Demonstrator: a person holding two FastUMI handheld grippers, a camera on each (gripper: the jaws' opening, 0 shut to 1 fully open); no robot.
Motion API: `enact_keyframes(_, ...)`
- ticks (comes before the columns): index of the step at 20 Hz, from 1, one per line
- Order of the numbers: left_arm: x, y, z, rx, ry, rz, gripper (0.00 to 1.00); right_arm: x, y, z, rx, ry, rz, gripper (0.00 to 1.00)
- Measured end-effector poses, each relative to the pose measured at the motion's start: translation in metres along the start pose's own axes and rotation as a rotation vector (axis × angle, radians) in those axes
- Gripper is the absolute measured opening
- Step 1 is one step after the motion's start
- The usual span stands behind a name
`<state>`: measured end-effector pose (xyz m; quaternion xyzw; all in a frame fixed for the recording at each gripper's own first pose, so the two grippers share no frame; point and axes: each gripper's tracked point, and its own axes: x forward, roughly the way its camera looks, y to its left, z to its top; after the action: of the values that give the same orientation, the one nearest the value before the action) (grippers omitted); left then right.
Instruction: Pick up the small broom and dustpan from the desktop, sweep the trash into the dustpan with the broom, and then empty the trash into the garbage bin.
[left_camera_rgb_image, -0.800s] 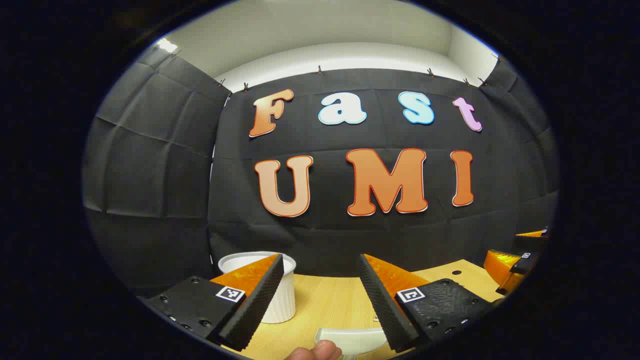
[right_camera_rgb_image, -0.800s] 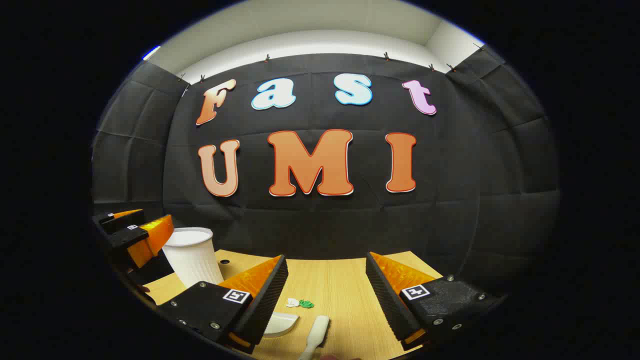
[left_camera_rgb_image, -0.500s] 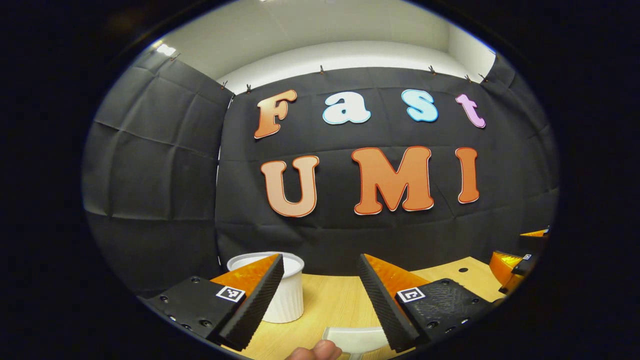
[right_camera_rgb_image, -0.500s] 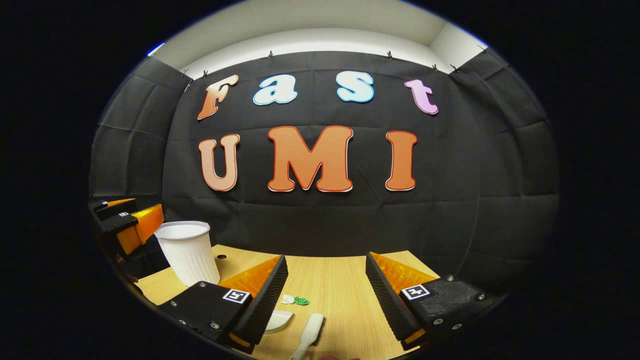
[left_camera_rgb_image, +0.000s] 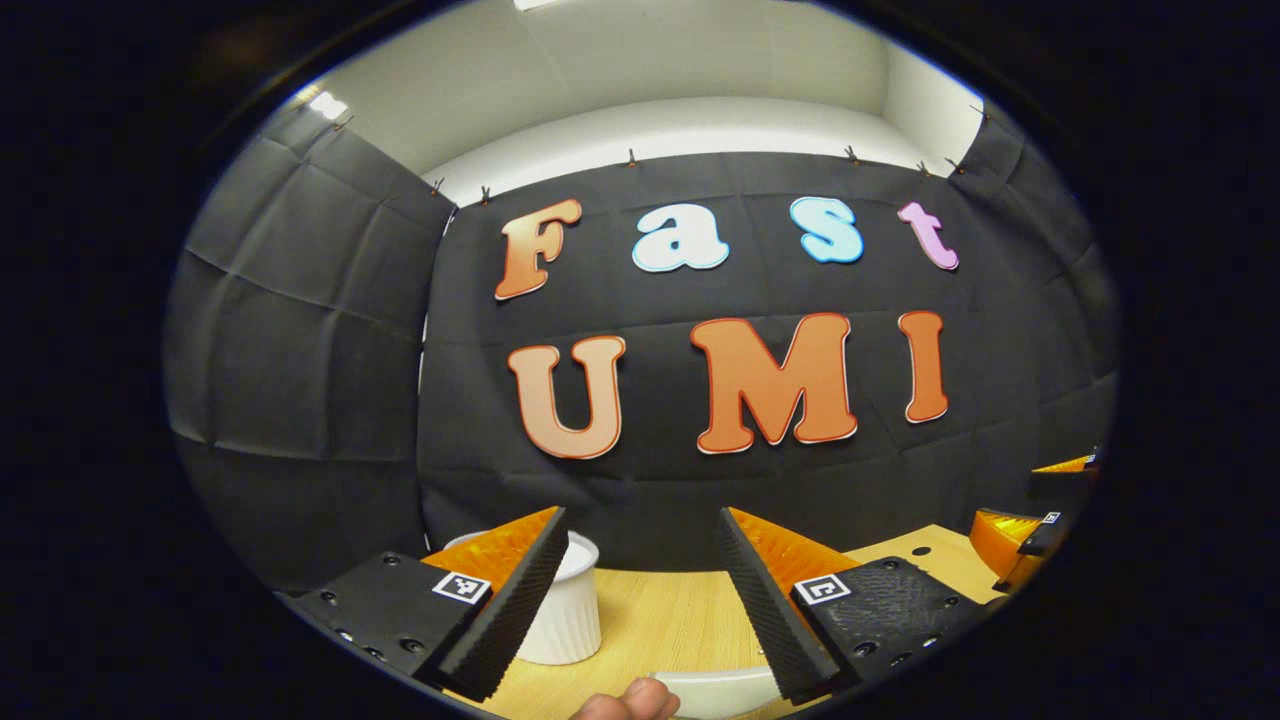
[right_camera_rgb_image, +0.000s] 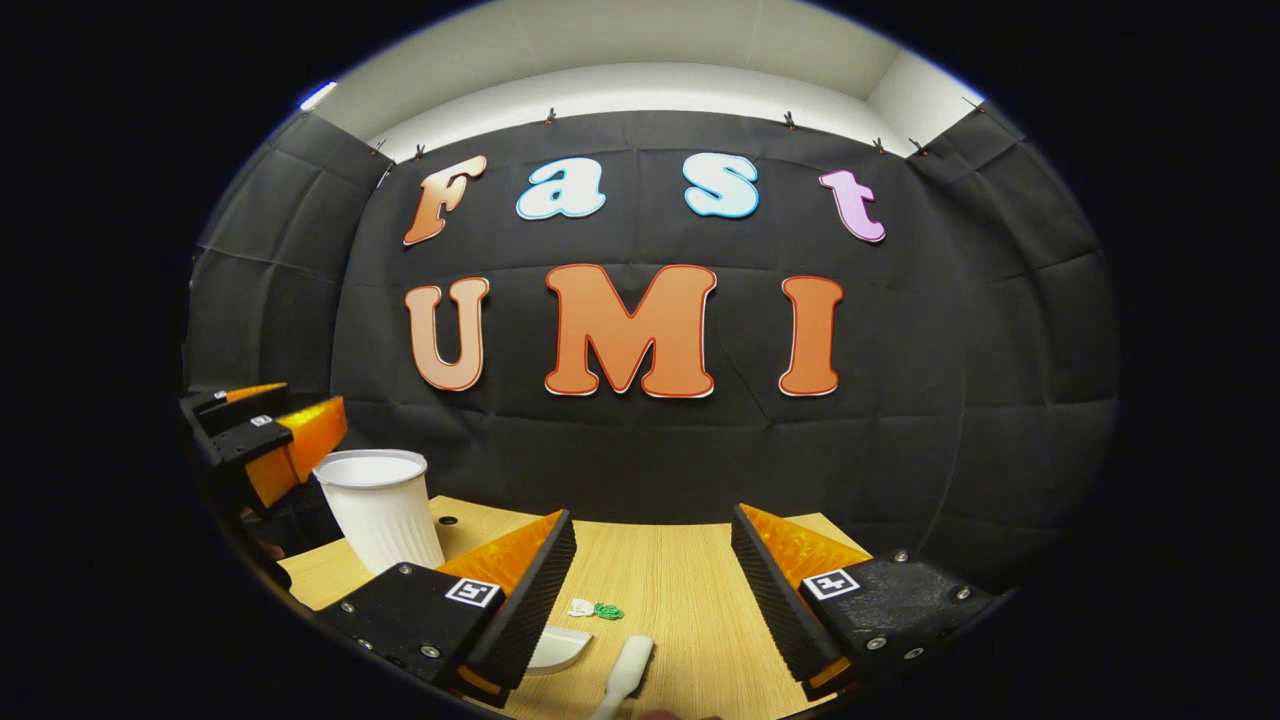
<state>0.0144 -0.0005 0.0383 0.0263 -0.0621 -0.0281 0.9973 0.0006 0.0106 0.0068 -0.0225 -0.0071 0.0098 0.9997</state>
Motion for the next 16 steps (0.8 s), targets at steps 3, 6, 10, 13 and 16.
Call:
enact_keyframes(3,0.009,0.004,0.000,0.029,-0.023,-0.055,0.95,0.003,0.001,0.000,-0.014,0.000,0.004,0.94)
enact_keyframes(6,0.007,0.008,-0.012,0.015,0.012,-0.056,0.94,0.003,-0.001,0.002,-0.024,-0.004,-0.002,0.94)
enact_keyframes(10,-0.009,-0.003,-0.037,-0.057,0.090,-0.024,0.94,0.000,-0.005,-0.011,-0.024,0.024,-0.009,0.94)
enact_keyframes(13,-0.015,-0.013,-0.043,-0.072,0.111,-0.011,0.94,0.000,-0.009,-0.017,-0.021,0.043,-0.017,0.94)
enact_keyframes(16,-0.015,-0.025,-0.047,-0.062,0.134,-0.028,0.94,0.003,-0.013,-0.015,-0.022,0.033,-0.027,0.94)
